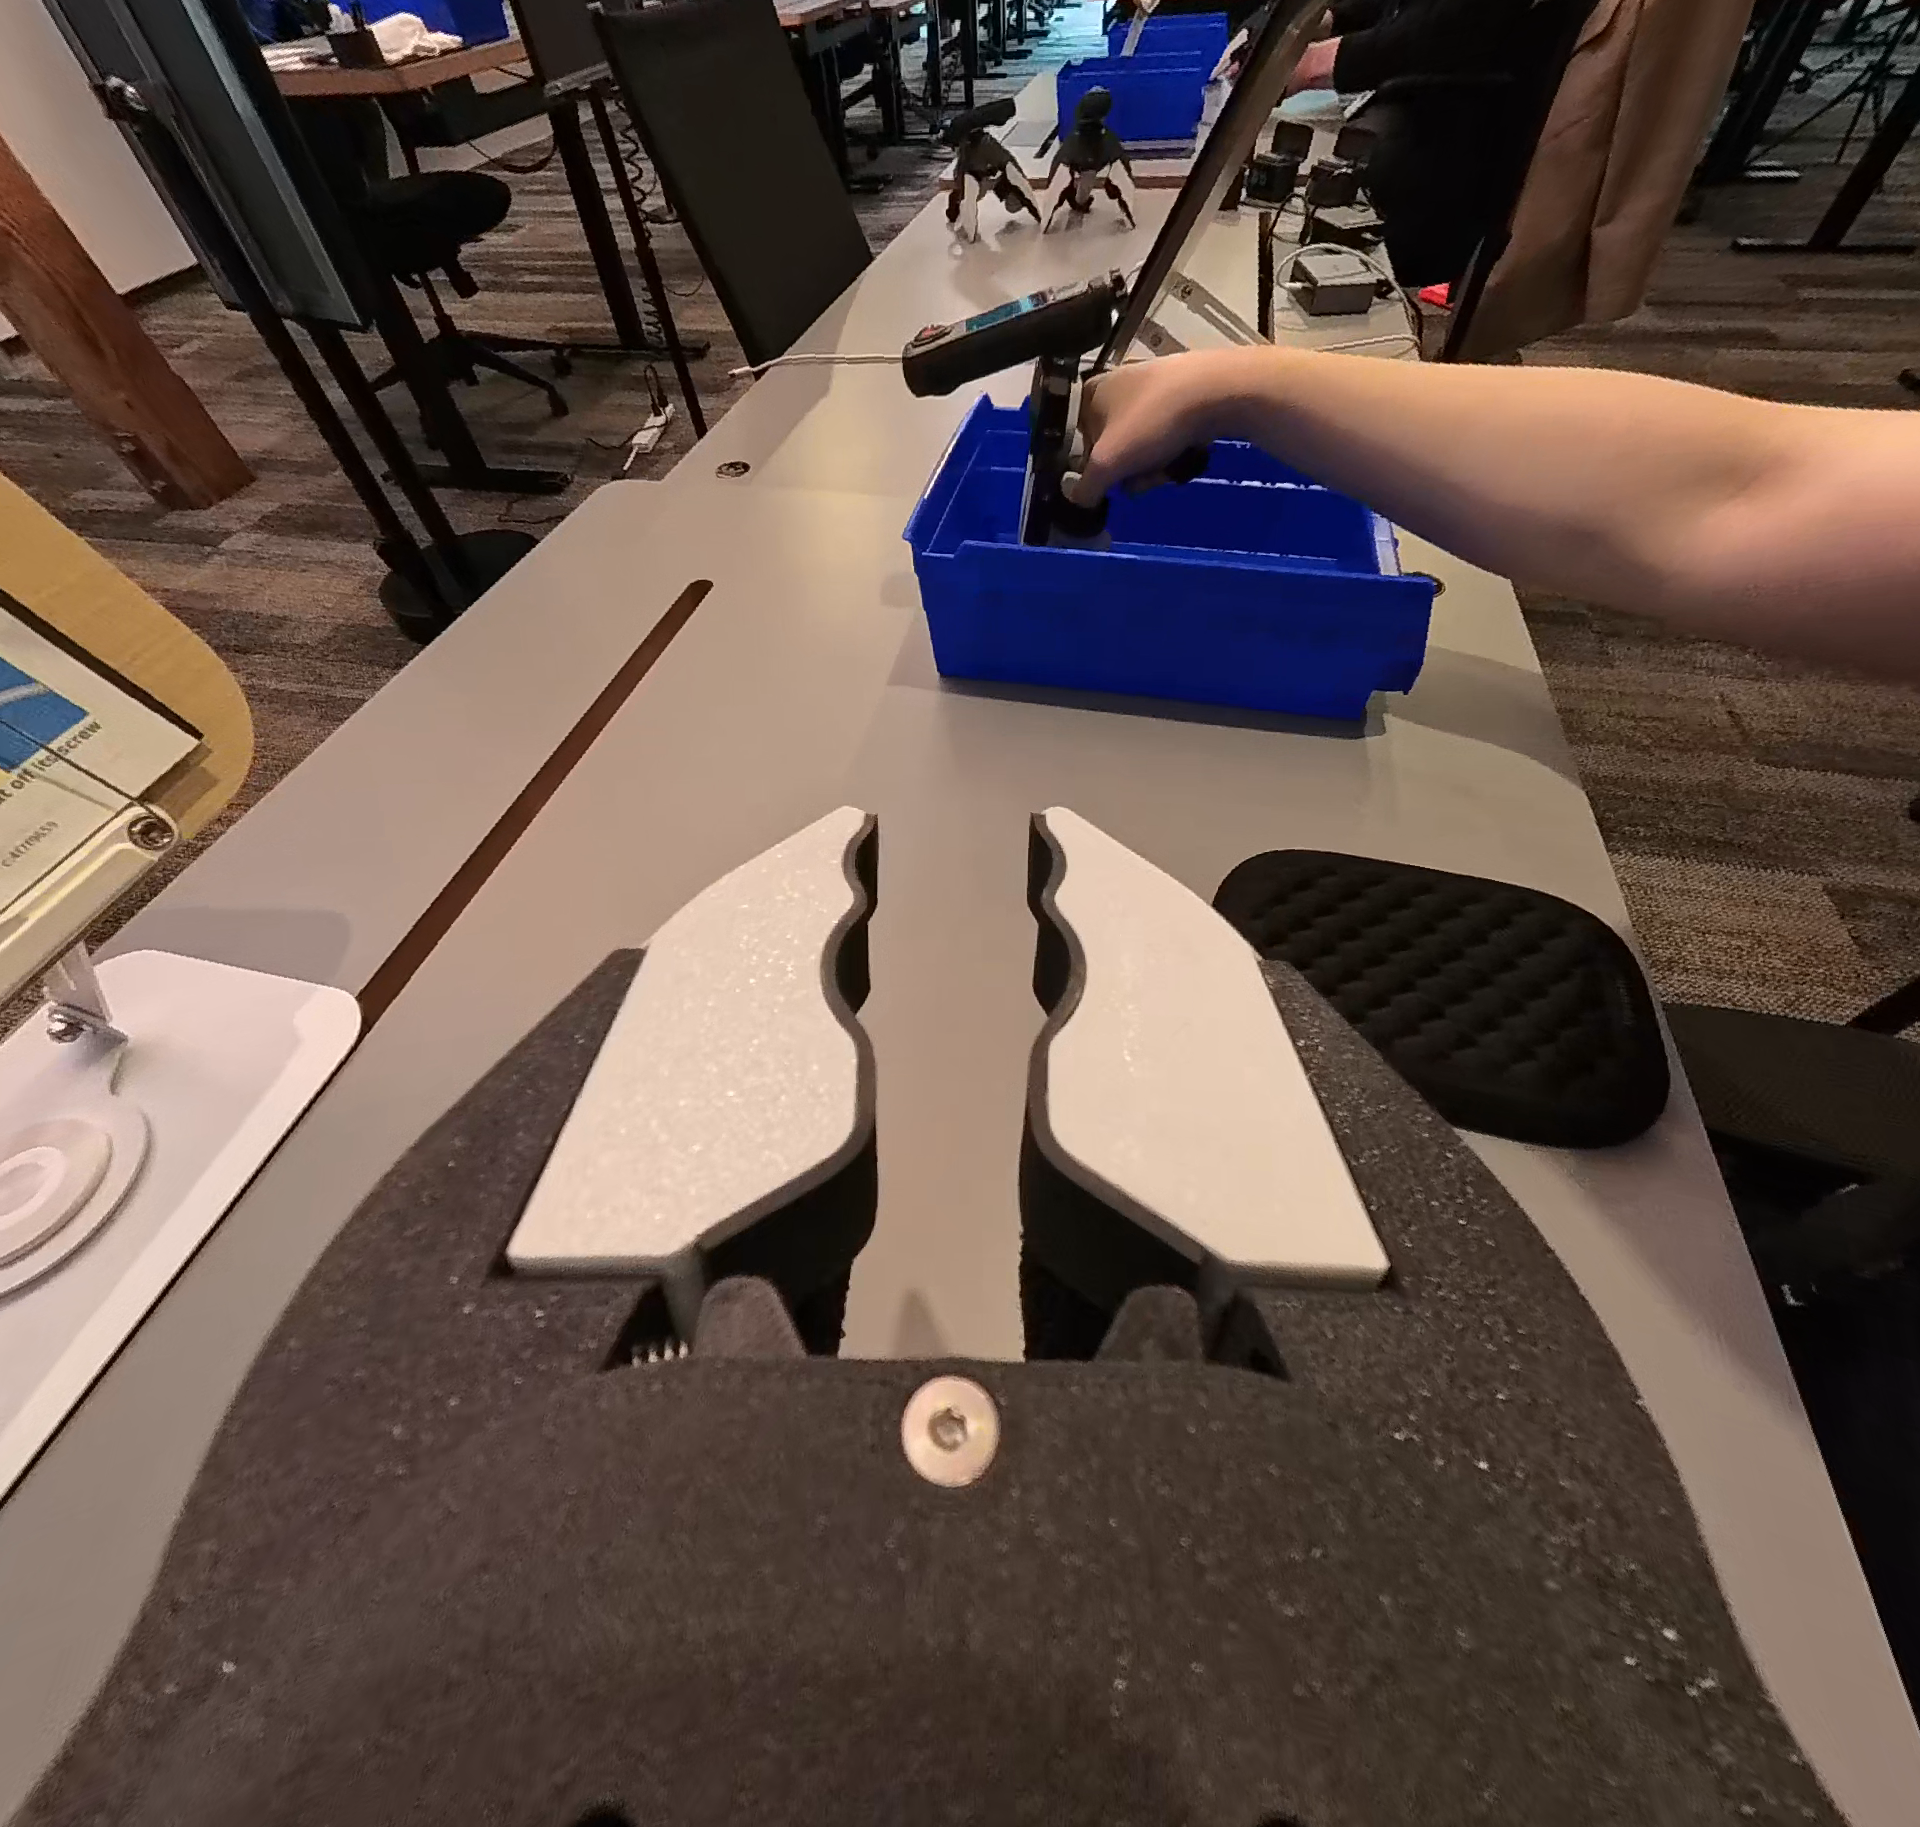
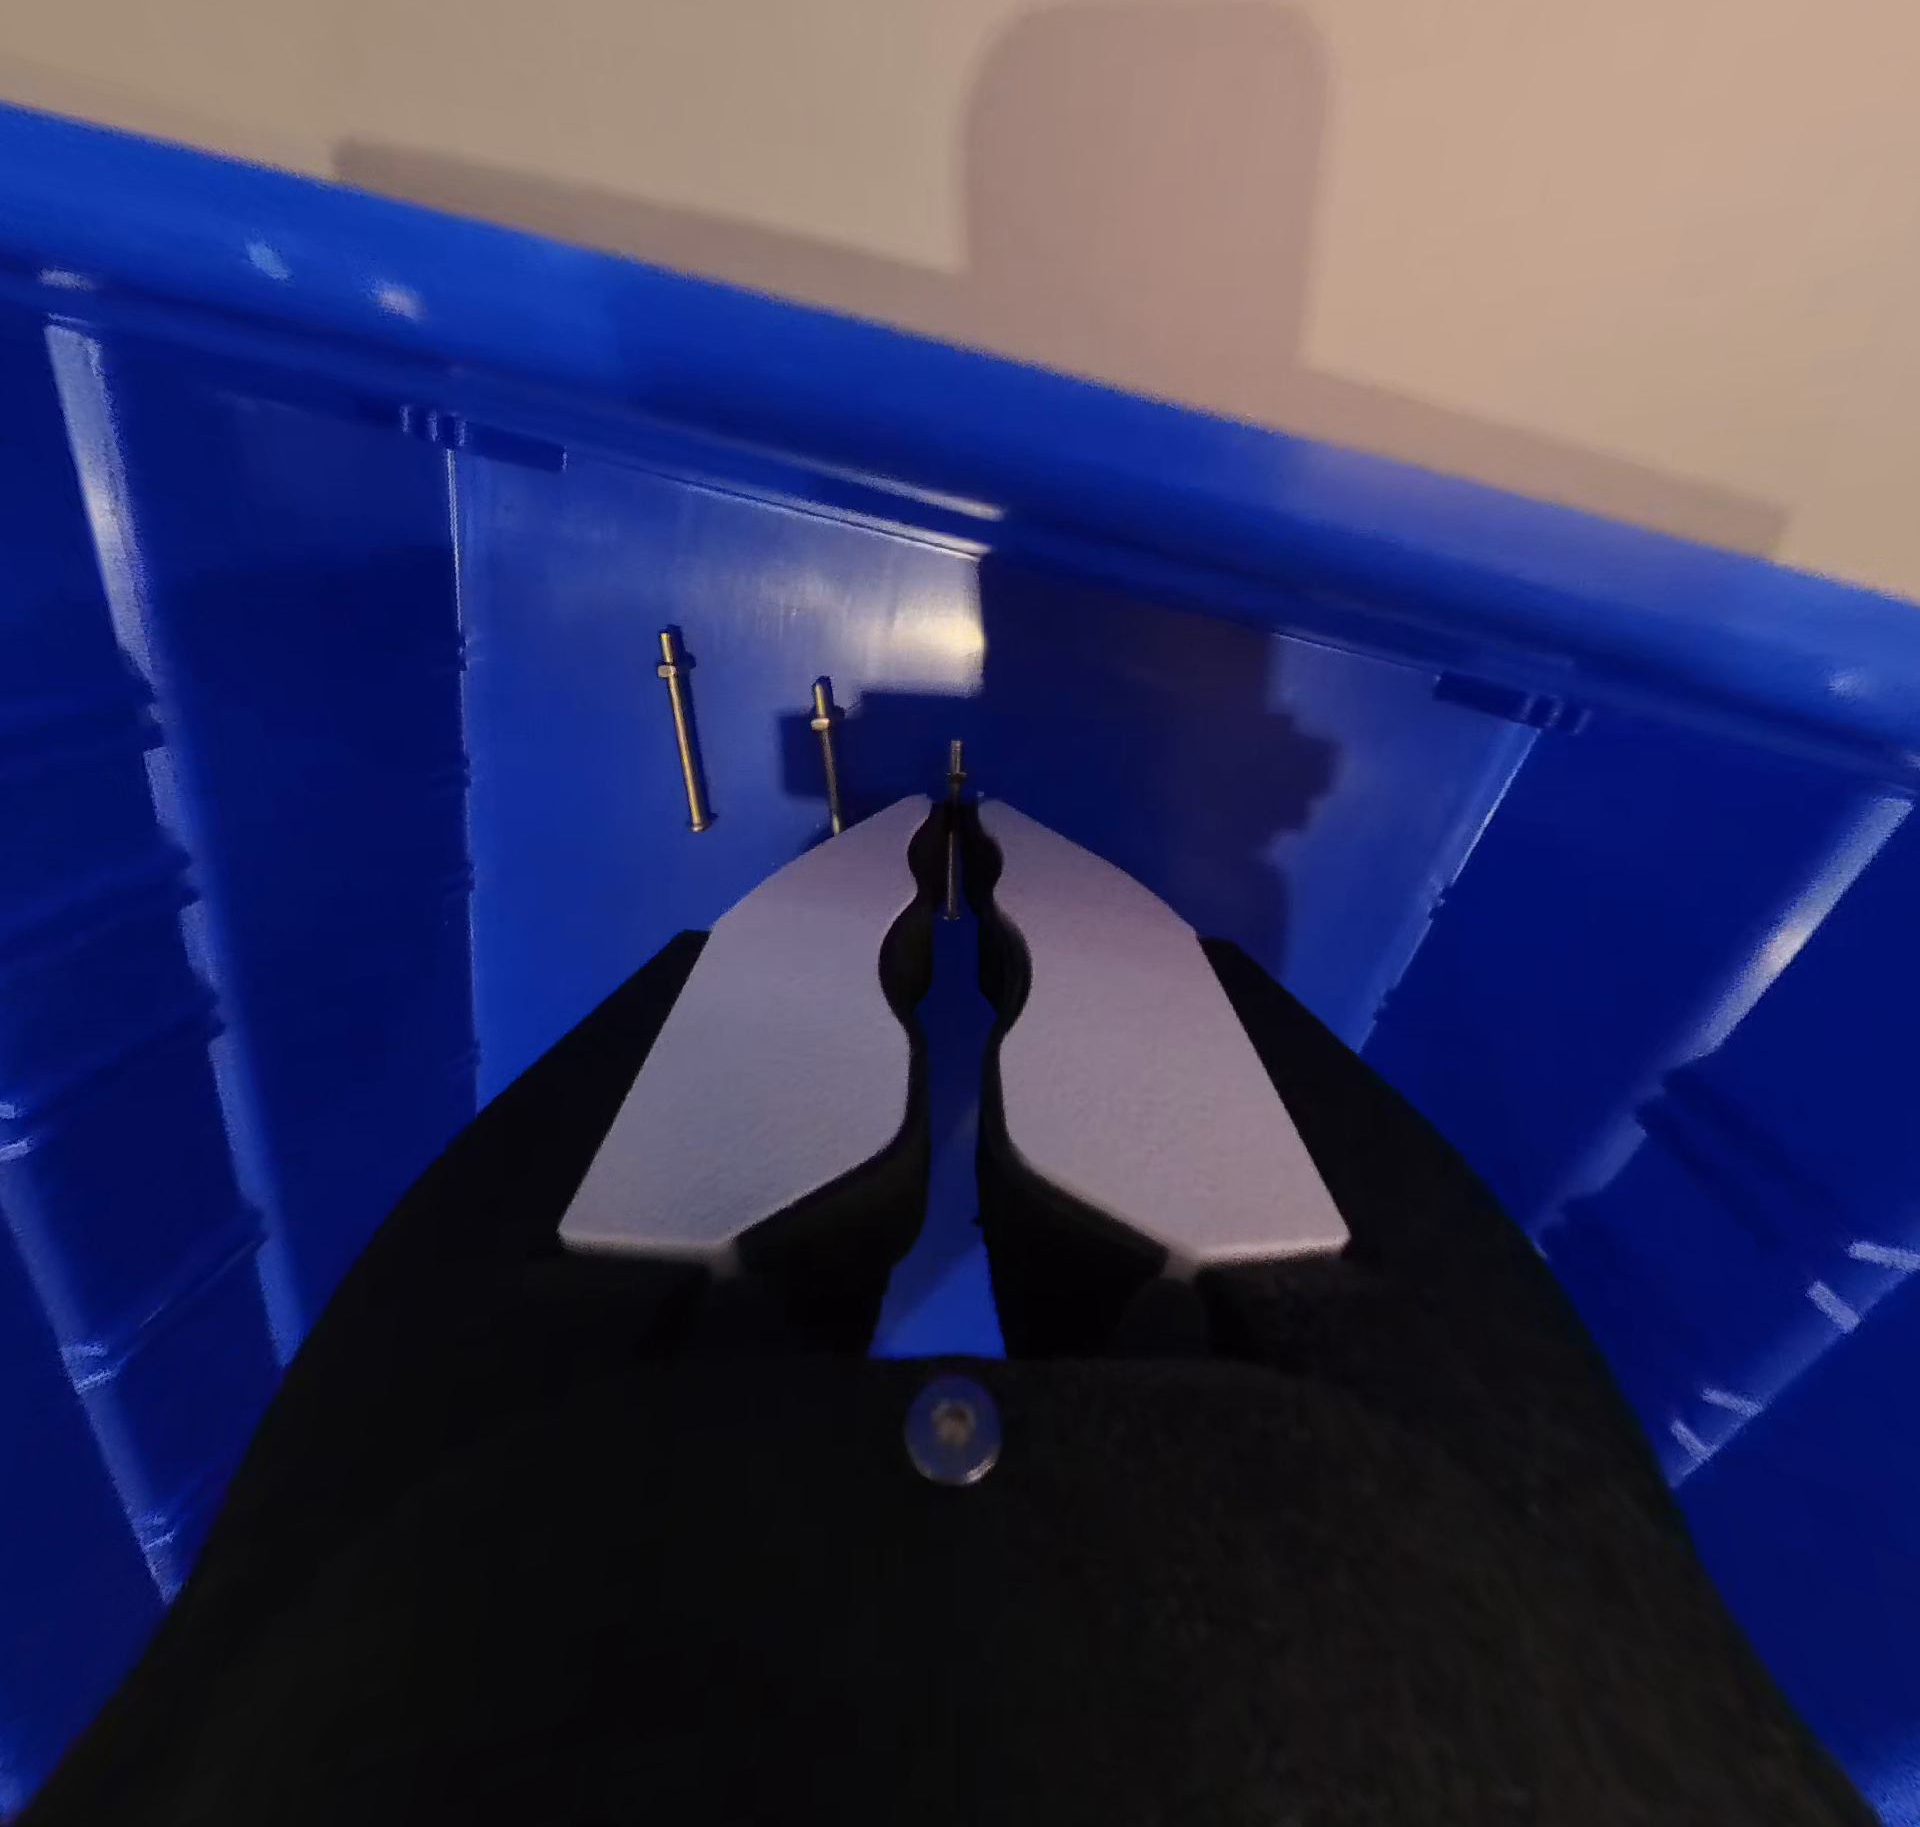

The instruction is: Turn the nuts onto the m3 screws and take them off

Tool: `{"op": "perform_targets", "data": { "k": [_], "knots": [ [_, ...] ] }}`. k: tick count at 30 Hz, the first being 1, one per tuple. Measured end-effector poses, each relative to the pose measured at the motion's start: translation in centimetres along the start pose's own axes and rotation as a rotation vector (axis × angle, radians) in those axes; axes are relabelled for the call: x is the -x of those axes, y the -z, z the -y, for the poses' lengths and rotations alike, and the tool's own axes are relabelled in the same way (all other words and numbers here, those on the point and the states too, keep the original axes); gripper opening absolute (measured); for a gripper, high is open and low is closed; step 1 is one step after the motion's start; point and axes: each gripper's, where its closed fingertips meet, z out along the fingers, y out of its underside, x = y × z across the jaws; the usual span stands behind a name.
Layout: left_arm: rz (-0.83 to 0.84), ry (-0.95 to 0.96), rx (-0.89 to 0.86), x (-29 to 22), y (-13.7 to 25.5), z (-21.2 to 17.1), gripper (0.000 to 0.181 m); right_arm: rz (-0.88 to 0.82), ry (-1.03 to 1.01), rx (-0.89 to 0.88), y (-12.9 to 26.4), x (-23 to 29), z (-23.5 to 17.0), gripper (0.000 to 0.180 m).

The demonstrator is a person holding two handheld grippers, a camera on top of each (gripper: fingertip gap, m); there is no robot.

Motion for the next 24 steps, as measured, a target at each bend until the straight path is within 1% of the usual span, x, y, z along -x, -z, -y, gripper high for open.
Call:
{"op": "perform_targets", "data": {
  "k": [11,14,17,21,24],
  "knots": [
    [0.012,0.019,-0.008,0.3,0.4,-0.3,0.027,0.029,0.009,-0.03,-0.2,0.0,0.1,0.003],
    [0.009,0.017,-0.014,0.1,0.5,-0.1,0.027,0.039,0.016,-0.037,-0.1,0.4,0.1,0.009],
    [-0.003,0.014,-0.025,-0.2,0.7,0.3,0.026,0.003,0.045,-0.041,0.3,0.2,-0.1,0.009],
    [0.004,-0.001,-0.054,-0.4,1.6,1.3,0.026,-0.022,0.061,-0.119,2.7,0.6,0.0,0.009],
    [0.037,-0.025,-0.07,-0.2,2.5,2.1,0.026,-0.063,0.086,-0.214,6.5,1.2,0.0,0.009]
  ]
}}
